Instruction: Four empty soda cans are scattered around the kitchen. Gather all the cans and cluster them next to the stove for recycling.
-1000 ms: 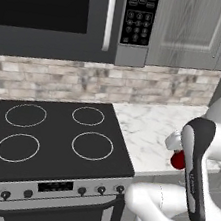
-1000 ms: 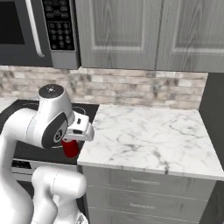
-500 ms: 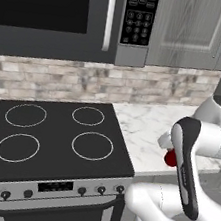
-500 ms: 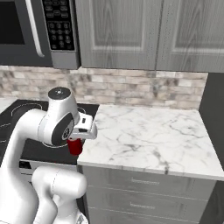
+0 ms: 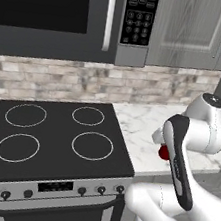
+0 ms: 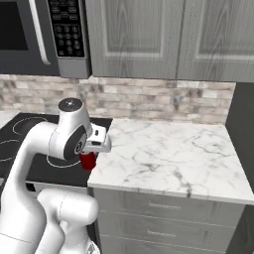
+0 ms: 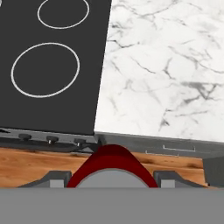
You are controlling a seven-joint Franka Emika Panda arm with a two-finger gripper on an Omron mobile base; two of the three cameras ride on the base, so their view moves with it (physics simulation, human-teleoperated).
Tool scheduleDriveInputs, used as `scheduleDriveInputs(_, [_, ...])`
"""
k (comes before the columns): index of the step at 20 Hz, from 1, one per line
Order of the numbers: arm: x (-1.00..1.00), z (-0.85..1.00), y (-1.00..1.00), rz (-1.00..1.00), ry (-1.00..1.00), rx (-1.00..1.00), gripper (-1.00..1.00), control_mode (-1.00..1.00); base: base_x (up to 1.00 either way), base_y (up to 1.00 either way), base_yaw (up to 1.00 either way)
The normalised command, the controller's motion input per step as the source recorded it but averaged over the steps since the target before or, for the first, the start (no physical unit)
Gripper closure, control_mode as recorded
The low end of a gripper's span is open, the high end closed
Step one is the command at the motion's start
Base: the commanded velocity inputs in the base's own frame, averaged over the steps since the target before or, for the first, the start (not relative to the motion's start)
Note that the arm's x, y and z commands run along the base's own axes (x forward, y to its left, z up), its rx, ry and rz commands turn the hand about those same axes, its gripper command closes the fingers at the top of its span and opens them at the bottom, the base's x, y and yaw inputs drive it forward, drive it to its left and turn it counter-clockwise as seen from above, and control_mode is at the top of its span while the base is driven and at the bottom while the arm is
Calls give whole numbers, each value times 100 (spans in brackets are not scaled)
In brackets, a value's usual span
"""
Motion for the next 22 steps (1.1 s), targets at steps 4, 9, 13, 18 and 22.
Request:
scheduleDriveInputs(4, [31, -4, 0, 1, 0, -1, 100, -100, 0, 0, 0])
scheduleDriveInputs(9, [39, -12, 0, 2, 0, -1, 100, -100, 0, 0, 0])
scheduleDriveInputs(13, [43, -23, 0, 2, 0, -1, 100, -100, 0, 0, 0])
scheduleDriveInputs(18, [42, -14, 3, 1, 0, 0, 100, -100, 0, 0, 0])
scheduleDriveInputs(22, [40, -11, 4, 0, 0, 0, 100, -100, 0, 0, 0])
